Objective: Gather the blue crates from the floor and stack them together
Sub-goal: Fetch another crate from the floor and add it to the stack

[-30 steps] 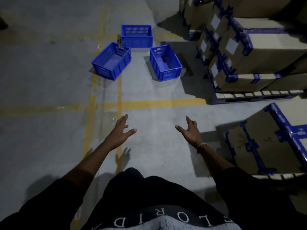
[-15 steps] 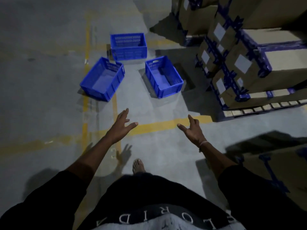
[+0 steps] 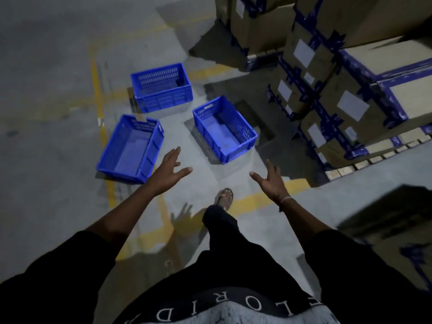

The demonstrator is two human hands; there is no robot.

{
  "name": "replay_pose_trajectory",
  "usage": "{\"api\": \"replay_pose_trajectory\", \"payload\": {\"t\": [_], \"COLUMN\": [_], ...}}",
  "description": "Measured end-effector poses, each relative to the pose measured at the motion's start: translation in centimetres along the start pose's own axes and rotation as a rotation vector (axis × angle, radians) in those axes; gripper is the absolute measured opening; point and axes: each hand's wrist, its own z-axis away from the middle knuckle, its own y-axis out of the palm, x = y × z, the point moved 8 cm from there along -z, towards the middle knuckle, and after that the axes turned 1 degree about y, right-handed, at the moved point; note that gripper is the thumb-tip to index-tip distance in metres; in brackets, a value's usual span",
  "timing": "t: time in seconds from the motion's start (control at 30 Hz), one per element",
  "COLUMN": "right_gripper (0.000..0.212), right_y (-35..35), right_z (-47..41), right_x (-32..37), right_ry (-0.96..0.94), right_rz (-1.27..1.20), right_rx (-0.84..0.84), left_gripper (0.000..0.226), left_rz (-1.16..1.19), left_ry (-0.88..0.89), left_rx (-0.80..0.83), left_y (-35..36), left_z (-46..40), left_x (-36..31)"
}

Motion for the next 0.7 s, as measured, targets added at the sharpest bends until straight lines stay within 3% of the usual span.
{"api": "replay_pose_trajectory", "payload": {"t": [0.33,0.53,0.7], "right_gripper": [0.086,0.095,0.094], "right_y": [-2.6,-3.2,-1.8], "right_z": [-18.3,-25.0,-30.8], "right_x": [10.1,12.5,13.9], "right_ry": [0.067,0.146,0.226], "right_rz": [-0.048,-0.080,-0.133], "right_rx": [-0.063,-0.096,-0.165], "left_gripper": [0.094,0.093,0.095], "left_rz": [-0.105,-0.186,-0.251], "left_ry": [0.068,0.110,0.133], "left_rx": [0.113,0.183,0.343], "left_y": [-8.0,-9.9,-11.9], "left_z": [-24.0,-34.7,-44.6], "left_x": [-6.3,-8.8,-9.8]}}
